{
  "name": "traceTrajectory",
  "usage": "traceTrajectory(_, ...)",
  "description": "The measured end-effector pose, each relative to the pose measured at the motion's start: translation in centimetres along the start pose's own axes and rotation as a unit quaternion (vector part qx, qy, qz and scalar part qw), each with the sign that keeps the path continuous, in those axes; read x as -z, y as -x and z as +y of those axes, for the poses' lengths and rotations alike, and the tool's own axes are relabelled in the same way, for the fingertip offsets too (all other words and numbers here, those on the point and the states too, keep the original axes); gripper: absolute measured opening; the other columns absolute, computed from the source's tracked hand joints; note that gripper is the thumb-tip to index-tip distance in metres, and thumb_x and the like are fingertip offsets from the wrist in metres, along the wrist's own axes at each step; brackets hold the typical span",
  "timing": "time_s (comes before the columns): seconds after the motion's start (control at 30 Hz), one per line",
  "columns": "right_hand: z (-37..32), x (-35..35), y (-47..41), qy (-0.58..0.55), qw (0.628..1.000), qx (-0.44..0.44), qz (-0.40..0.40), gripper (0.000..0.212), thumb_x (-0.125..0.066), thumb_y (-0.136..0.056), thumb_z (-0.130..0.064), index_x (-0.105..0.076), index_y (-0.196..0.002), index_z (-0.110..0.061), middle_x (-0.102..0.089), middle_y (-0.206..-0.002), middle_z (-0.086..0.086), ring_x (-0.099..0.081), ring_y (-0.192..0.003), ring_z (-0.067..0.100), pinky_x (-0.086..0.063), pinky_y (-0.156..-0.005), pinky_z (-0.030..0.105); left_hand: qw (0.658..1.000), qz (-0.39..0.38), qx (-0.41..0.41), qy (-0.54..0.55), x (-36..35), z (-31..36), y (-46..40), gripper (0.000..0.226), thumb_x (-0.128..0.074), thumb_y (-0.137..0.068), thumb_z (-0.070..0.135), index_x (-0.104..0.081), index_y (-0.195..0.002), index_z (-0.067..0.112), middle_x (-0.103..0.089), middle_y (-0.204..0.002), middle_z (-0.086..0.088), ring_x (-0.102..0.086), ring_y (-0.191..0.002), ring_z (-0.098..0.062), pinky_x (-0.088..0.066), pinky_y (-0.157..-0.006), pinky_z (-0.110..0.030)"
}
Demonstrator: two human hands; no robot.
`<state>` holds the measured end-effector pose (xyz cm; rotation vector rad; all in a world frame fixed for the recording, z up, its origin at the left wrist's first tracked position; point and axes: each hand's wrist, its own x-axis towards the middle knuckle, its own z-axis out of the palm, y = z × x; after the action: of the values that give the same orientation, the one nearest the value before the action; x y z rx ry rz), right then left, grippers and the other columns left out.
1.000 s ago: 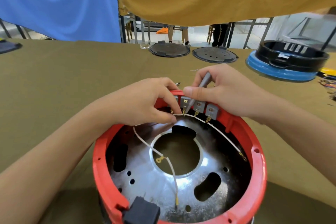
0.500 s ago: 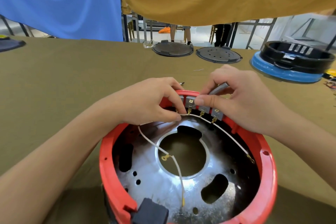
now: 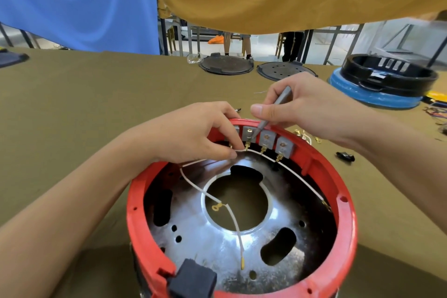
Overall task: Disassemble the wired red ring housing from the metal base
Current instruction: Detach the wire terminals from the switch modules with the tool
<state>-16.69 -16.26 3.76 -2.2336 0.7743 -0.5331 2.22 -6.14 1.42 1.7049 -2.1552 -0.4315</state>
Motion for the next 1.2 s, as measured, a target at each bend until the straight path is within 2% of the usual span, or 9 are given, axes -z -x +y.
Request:
traceTrajectory(0.13,0.0,-0.6,0.2,0.003,1.0,-0.004,0.008,0.037,-0.072,-0.084,-0.047,-0.063,-0.072,-0.014,-0.061,-0.063,0.003,-0.054,-0.059,0.012,-0.046,-0.067,0.035,1.0,-0.011,0.0,0.004,-0.1,0.1,0.0,0.016,-0.076,-0.083,0.029,-0.077,-0.094,0.04,-0.05,-0.123,0.019,-0.05,-0.11,0.004,-0.039,-0.104,-0.027)
traceTrajectory(0.23,-0.6,-0.6,0.9,0.037,0.996,0.072,0.045,0.031,-0.071,-0.084,-0.048,-0.066,-0.071,-0.02,-0.065,-0.069,0.01,-0.058,-0.065,0.026,-0.049,-0.068,0.044,1.0,-0.005,0.003,0.004,0.0,-0.1,0.1,0.016,-0.076,-0.082,0.031,-0.077,-0.095,0.039,-0.051,-0.124,0.02,-0.051,-0.112,0.002,-0.039,-0.105,-0.029)
traceTrajectory(0.37,0.4,-0.7,1.9,0.067,0.988,0.107,0.088,0.027,-0.071,-0.083,-0.044,-0.067,-0.075,-0.019,-0.068,-0.074,-0.003,-0.062,-0.073,0.015,-0.048,-0.073,0.037,1.0,0.0,0.006,0.01,0.0,-0.1,0.0,0.015,-0.077,-0.081,0.031,-0.077,-0.094,0.039,-0.051,-0.12,0.02,-0.053,-0.108,0.002,-0.04,-0.102,-0.029)
traceTrajectory(0.57,0.8,-1.5,2.4,0.082,0.983,0.121,0.108,0.024,-0.068,-0.079,-0.05,-0.063,-0.075,-0.026,-0.065,-0.079,-0.007,-0.063,-0.076,0.015,-0.054,-0.073,0.046,1.0,-0.005,0.008,0.003,0.0,-0.1,0.1,0.015,-0.076,-0.082,0.032,-0.077,-0.095,0.04,-0.051,-0.121,0.021,-0.053,-0.108,0.001,-0.04,-0.102,-0.028)
traceTrajectory(0.77,1.2,-1.5,2.1,0.033,0.99,0.11,0.078,0.024,-0.073,-0.081,-0.041,-0.067,-0.075,-0.019,-0.07,-0.07,-0.006,-0.067,-0.066,0.017,-0.052,-0.065,0.031,1.0,-0.006,0.007,0.008,0.1,-0.1,0.0,0.014,-0.076,-0.082,0.032,-0.077,-0.094,0.04,-0.051,-0.119,0.023,-0.053,-0.107,0.003,-0.041,-0.101,-0.028)
traceTrajectory(0.93,0.9,-1.0,2.6,0.048,0.985,0.123,0.107,0.025,-0.068,-0.083,-0.045,-0.065,-0.073,-0.023,-0.068,-0.069,-0.014,-0.064,-0.069,0.008,-0.048,-0.063,0.018,1.0,-0.007,0.007,0.014,0.1,-0.2,0.1,0.012,-0.075,-0.083,0.033,-0.076,-0.091,0.041,-0.05,-0.118,0.026,-0.052,-0.106,0.005,-0.042,-0.101,-0.028)
traceTrajectory(1.03,0.4,-0.6,3.2,0.058,0.984,0.127,0.115,0.027,-0.067,-0.084,-0.046,-0.063,-0.073,-0.022,-0.069,-0.069,-0.014,-0.066,-0.06,0.009,-0.051,-0.057,0.025,1.0,0.002,0.002,0.01,0.0,-0.3,0.1,0.012,-0.076,-0.083,0.032,-0.077,-0.091,0.04,-0.052,-0.119,0.025,-0.053,-0.108,0.004,-0.042,-0.102,-0.029)
traceTrajectory(1.1,0.2,-0.4,3.8,0.07,0.981,0.136,0.12,0.027,-0.066,-0.083,-0.048,-0.06,-0.072,-0.025,-0.066,-0.069,-0.011,-0.063,-0.052,0.006,-0.045,-0.051,0.016,1.0,0.014,-0.003,0.012,0.0,-0.1,0.1,0.011,-0.076,-0.082,0.031,-0.077,-0.09,0.039,-0.054,-0.119,0.022,-0.054,-0.109,0.004,-0.041,-0.103,-0.031)
traceTrajectory(1.2,-0.1,-0.3,4.3,0.111,0.977,0.132,0.123,0.026,-0.062,-0.078,-0.056,-0.057,-0.069,-0.032,-0.06,-0.077,-0.01,-0.062,-0.062,0.001,-0.045,-0.058,0.014,1.0,0.007,-0.017,-0.007,0.3,0.5,0.1,0.014,-0.076,-0.082,0.033,-0.073,-0.093,0.04,-0.052,-0.126,0.018,-0.05,-0.115,0.005,-0.036,-0.106,-0.027)
